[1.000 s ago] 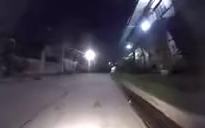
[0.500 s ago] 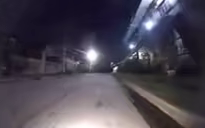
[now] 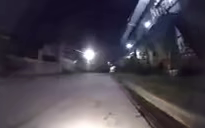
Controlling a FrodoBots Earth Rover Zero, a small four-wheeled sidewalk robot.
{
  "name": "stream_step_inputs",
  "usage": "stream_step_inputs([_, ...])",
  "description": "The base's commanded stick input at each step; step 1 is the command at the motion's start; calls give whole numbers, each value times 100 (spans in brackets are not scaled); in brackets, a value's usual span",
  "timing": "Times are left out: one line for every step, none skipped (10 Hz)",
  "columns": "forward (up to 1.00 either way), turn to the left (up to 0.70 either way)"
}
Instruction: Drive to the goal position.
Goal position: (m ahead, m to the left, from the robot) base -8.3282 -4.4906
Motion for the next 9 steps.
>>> stream_step_inputs([70, 0])
stream_step_inputs([70, 0])
stream_step_inputs([70, 0])
stream_step_inputs([70, -6])
stream_step_inputs([70, -19])
stream_step_inputs([70, -34])
stream_step_inputs([70, -23])
stream_step_inputs([70, 0])
stream_step_inputs([70, 0])
